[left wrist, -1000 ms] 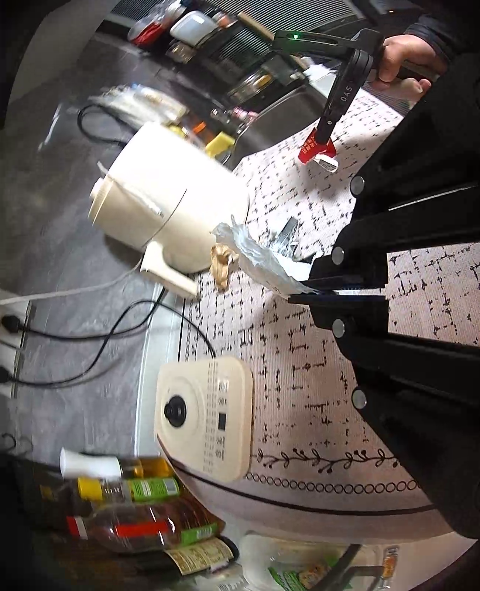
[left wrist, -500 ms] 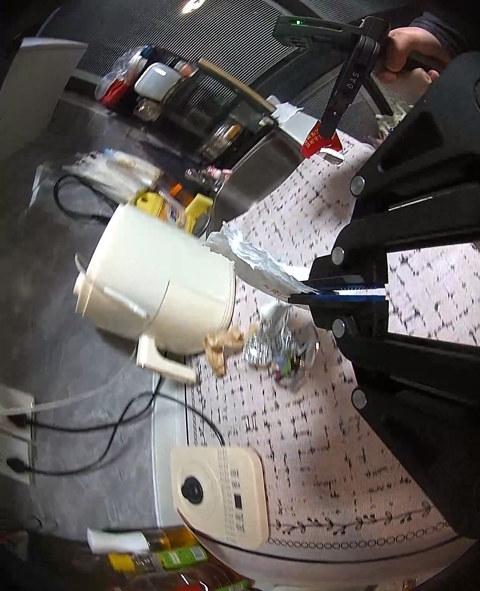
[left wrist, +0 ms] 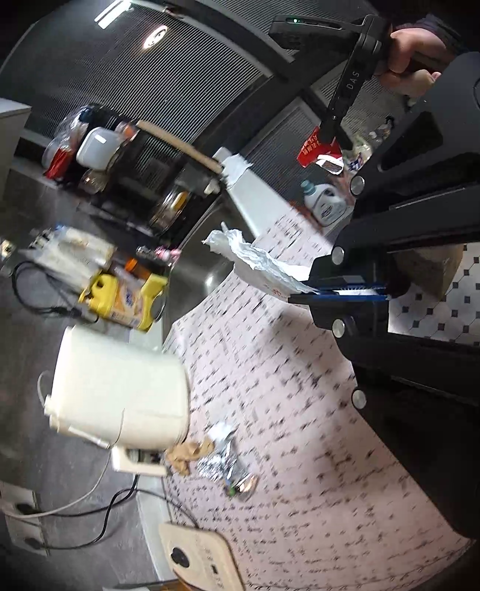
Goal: Collect trash
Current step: 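Carry the tissue and red-white packet over the bin with both tools, then open both tools to drop the tissue and packet into the bin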
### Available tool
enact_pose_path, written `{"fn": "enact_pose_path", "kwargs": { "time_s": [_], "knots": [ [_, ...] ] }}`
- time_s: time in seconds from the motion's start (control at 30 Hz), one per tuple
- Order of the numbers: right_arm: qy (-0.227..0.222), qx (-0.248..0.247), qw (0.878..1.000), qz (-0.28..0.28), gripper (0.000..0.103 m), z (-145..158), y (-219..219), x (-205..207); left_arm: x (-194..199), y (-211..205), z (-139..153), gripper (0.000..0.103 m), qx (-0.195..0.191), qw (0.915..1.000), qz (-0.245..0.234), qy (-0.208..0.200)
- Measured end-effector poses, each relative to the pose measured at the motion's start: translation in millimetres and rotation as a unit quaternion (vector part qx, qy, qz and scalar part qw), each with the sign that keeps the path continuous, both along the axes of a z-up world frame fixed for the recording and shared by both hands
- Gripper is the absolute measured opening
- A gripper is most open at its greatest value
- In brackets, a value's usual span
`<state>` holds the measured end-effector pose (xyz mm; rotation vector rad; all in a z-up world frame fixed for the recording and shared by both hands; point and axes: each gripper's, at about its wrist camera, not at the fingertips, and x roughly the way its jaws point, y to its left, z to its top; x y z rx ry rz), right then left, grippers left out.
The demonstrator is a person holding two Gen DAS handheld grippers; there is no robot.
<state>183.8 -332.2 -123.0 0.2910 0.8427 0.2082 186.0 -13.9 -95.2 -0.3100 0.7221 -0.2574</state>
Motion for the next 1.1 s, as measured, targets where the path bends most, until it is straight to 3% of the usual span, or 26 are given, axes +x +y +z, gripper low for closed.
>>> {"fn": "enact_pose_path", "kwargs": {
  "time_s": [0.3,0.57,0.63,0.67,0.7,1.1],
  "knots": [
    [0.024,-0.01,0.999,-0.048,0.009,-21.1,-70.3,-52.9,-30.6,-77.5,-16.6,0.003,-0.005,0.9981,-0.058,0.021],
    [0.074,-0.031,0.988,-0.136,0.012,-56.8,-138.2,-98.1,-45.7,-139.7,-39.0,0.003,-0.002,0.9918,-0.12,0.043],
    [0.092,-0.043,0.982,-0.162,0.023,-68.6,-153.6,-107.1,-49.6,-152.3,-44.1,0.003,-0.001,0.9898,-0.134,0.049],
    [0.1,-0.044,0.978,-0.177,0.044,-74.0,-161.9,-111.4,-50.7,-157.6,-46.2,0.003,0.0,0.9888,-0.141,0.051],
    [0.101,-0.043,0.976,-0.189,0.053,-76.5,-168.4,-115.7,-52.1,-162.6,-48.6,0.003,0.001,0.9877,-0.147,0.053],
    [0.105,-0.041,0.962,-0.25,0.059,-78.5,-212.7,-166.8,-54.4,-241.9,-78.1,0.003,-0.001,0.9669,-0.24,0.085]
  ]
}}
